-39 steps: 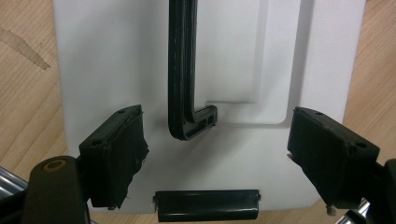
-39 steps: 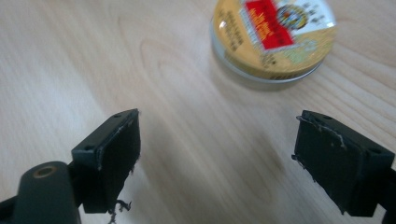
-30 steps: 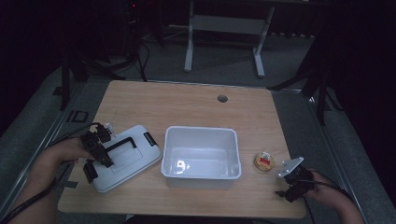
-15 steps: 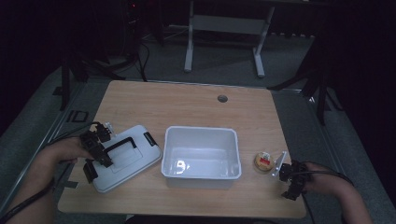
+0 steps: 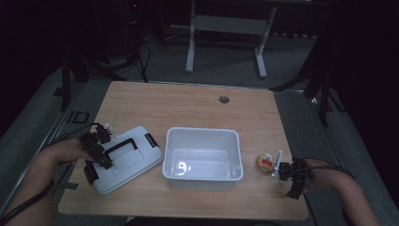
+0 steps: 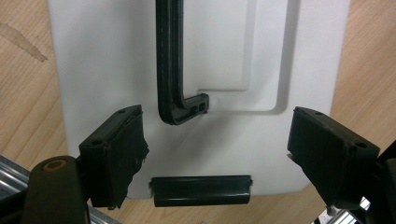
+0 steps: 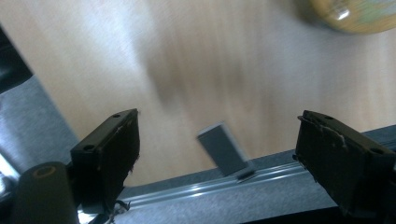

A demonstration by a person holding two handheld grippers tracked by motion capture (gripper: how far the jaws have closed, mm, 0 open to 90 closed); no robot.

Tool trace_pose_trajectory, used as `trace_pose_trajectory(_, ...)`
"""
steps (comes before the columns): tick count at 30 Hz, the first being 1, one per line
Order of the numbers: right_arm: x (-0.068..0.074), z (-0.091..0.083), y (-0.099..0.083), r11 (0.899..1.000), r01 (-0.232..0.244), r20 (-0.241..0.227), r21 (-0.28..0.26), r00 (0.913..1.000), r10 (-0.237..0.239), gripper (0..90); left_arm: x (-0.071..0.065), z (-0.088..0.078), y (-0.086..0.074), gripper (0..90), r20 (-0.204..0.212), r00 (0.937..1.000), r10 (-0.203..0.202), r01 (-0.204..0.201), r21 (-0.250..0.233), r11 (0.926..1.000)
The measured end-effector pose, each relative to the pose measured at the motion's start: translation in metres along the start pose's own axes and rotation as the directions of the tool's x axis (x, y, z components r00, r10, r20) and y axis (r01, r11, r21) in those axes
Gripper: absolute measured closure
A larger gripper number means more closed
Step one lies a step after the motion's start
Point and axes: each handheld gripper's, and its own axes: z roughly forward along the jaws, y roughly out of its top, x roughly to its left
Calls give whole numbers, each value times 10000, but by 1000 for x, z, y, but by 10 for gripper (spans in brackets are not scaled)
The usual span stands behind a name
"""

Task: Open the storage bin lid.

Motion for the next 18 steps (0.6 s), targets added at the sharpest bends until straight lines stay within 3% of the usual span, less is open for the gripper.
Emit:
trace_pose_trajectory(7,-9,-13,4,9923,447,875,-1158,9956,-346,126,0,2,1,184,103,9999,2,-3,84,10000)
trace_pose_trajectory(11,-17,-16,11,9899,604,1346,-1286,9900,-429,129,-1,2,3,184,97,9999,31,-32,73,10000)
trace_pose_trajectory(18,-32,-11,29,9832,845,1046,-1620,9922,-681,137,-1,0,4,184,50,10000,81,-82,87,9999)
